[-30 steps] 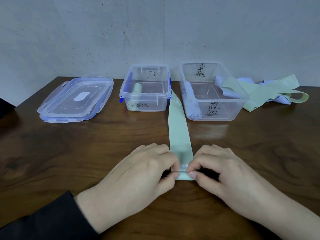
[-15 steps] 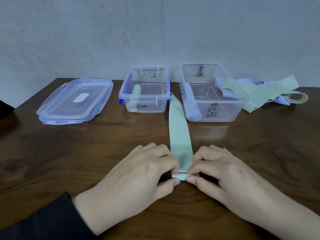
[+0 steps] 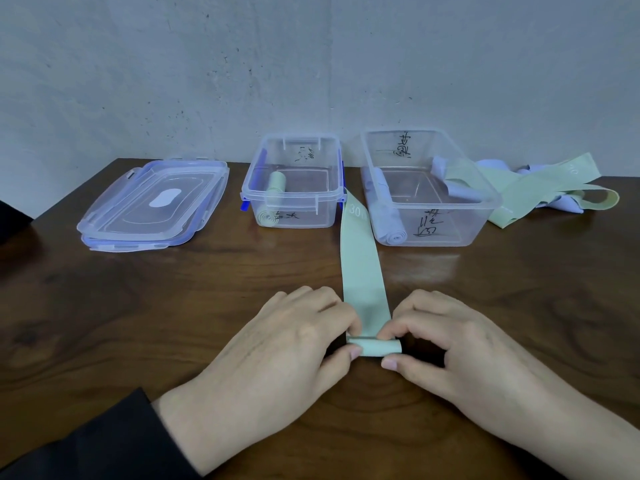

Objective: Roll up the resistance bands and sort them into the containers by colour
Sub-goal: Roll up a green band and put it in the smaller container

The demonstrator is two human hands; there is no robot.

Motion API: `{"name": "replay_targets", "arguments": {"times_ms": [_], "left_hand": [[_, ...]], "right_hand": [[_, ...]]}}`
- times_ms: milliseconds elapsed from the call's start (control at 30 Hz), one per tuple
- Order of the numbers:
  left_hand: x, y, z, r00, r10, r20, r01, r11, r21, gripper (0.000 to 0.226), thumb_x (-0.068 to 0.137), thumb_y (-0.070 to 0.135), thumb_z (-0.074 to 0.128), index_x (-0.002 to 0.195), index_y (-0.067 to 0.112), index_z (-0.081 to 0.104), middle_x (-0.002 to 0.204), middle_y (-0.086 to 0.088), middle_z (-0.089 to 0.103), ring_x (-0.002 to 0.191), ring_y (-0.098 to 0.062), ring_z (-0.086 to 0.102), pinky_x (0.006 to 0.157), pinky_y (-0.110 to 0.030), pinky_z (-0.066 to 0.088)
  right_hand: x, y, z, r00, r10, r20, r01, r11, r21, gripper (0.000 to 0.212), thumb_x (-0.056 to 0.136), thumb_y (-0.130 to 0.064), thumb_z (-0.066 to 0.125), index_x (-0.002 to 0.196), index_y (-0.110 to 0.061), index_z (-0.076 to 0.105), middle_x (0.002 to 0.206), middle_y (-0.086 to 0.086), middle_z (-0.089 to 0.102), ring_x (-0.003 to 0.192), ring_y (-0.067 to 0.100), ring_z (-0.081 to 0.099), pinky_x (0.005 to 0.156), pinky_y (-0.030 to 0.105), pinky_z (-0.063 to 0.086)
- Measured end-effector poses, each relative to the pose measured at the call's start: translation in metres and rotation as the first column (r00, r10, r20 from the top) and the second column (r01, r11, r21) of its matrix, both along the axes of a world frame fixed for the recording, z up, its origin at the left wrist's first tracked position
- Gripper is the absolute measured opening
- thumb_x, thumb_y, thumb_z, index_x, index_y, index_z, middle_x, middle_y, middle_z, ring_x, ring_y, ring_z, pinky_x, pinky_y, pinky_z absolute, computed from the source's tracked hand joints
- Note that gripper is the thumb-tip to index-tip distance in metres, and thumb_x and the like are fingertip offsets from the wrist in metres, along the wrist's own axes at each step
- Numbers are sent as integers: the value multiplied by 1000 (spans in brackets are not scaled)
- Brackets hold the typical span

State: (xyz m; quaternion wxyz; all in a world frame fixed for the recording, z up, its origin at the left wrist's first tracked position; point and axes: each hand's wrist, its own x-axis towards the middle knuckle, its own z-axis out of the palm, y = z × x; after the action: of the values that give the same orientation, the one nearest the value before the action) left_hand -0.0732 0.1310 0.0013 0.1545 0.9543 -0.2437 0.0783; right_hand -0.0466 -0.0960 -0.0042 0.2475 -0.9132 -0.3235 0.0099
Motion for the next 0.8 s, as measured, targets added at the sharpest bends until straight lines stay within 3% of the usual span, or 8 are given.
{"name": "replay_targets", "arguments": {"times_ms": [133, 300, 600, 800], "left_hand": [[1, 0, 0, 1000, -1, 1, 1, 1000, 14, 26, 85, 57, 45, 102, 40, 54, 102, 21, 52, 87, -4, 49, 76, -27, 48], [2, 2, -1, 1000, -5, 6, 5, 1000, 21, 22, 87, 55, 45, 97, 41, 57, 99, 22, 51, 83, -2, 45, 73, -24, 45], [2, 1, -1, 1000, 4, 2, -4, 999, 32, 33, 93, 53, 33, 101, 41, 63, 99, 23, 52, 87, -2, 48, 76, -25, 46], [3, 3, 0, 999, 12, -31, -12, 1000, 5, 31, 82, 64, 43, 101, 43, 55, 102, 25, 52, 92, -3, 48, 80, -24, 43]], "right_hand": [[-1, 2, 0, 1000, 3, 20, -3, 1000, 4, 24, 89, -54, 50, 102, -43, 67, 99, -26, 50, 101, 5, 52, 87, 23, 42], [-3, 3, 2, 999, 34, 20, -34, 999, -22, 32, 94, -56, 40, 105, -42, 67, 99, -24, 50, 101, 6, 53, 85, 22, 43], [-3, 2, 2, 1000, 14, 1, -14, 1000, -3, 18, 85, -57, 54, 98, -45, 58, 101, -27, 51, 101, 0, 49, 84, 22, 41], [-5, 2, 3, 1000, 28, 5, -28, 999, -17, 20, 92, -54, 44, 99, -43, 60, 102, -27, 49, 101, 3, 49, 87, 23, 41]]}}
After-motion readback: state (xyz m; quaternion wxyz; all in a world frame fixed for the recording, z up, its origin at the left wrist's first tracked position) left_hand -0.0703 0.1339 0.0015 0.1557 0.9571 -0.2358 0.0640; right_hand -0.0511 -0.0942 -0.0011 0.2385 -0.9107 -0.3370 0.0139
